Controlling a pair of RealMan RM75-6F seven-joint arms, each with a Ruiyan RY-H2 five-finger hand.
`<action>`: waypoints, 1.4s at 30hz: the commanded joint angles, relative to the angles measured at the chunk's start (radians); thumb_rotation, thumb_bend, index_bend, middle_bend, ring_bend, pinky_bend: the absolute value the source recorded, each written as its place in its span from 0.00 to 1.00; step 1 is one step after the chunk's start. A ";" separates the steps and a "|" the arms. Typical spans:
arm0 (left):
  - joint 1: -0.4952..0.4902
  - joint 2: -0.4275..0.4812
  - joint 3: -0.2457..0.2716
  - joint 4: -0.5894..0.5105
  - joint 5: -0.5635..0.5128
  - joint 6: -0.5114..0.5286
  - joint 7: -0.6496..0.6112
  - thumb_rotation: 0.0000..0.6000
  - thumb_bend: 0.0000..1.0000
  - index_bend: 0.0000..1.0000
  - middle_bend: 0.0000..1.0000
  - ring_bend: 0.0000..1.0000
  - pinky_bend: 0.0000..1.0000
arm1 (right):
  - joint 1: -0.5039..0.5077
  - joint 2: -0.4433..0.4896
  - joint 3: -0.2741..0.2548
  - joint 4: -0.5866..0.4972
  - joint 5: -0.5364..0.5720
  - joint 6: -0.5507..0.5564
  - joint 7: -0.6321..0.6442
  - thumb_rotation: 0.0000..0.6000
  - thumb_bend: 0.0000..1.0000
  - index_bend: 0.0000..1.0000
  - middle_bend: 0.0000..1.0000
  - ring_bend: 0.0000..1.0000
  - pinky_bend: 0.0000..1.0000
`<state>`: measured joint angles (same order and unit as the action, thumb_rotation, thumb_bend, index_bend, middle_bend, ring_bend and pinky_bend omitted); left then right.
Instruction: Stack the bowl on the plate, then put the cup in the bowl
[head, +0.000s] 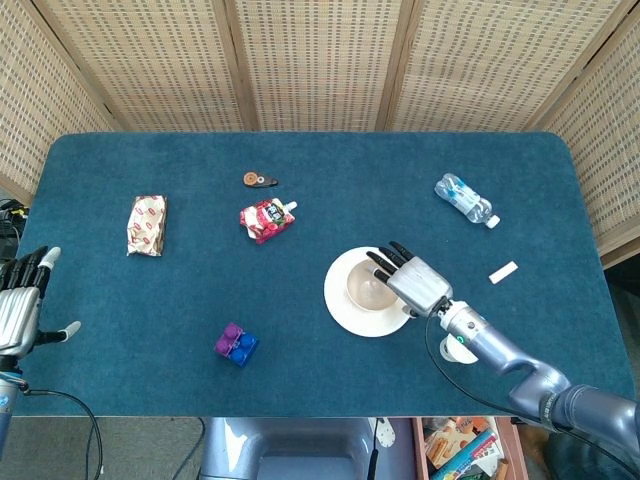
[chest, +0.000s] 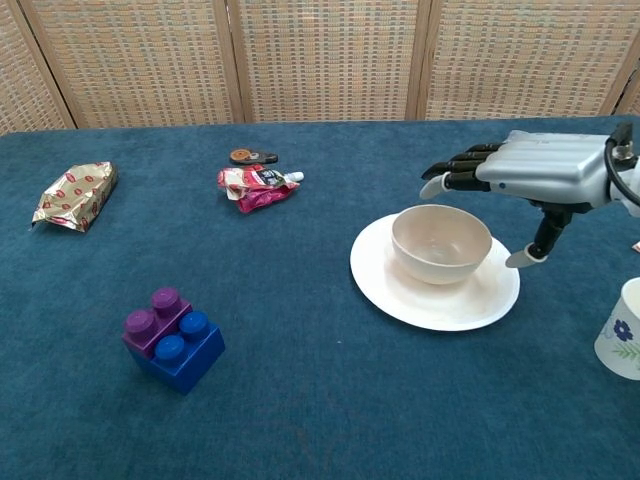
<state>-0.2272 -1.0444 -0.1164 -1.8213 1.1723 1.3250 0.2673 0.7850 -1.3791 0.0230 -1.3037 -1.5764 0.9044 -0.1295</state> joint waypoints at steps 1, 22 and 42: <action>0.000 0.000 0.002 -0.002 0.002 0.000 0.002 1.00 0.00 0.00 0.00 0.00 0.00 | -0.012 0.023 -0.002 -0.027 -0.009 0.028 0.000 1.00 0.16 0.07 0.00 0.00 0.00; 0.002 0.018 0.011 -0.011 0.029 -0.008 -0.037 1.00 0.00 0.00 0.00 0.00 0.00 | -0.207 0.348 -0.132 -0.212 -0.204 0.342 0.232 1.00 0.17 0.32 0.00 0.00 0.00; 0.019 0.064 0.037 -0.084 0.144 0.027 -0.069 1.00 0.00 0.00 0.00 0.00 0.00 | -0.414 0.173 -0.218 0.138 -0.271 0.543 0.332 1.00 0.32 0.46 0.00 0.00 0.00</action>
<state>-0.2093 -0.9826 -0.0816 -1.9041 1.3136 1.3513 0.2002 0.3787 -1.1979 -0.1898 -1.1745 -1.8407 1.4413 0.1989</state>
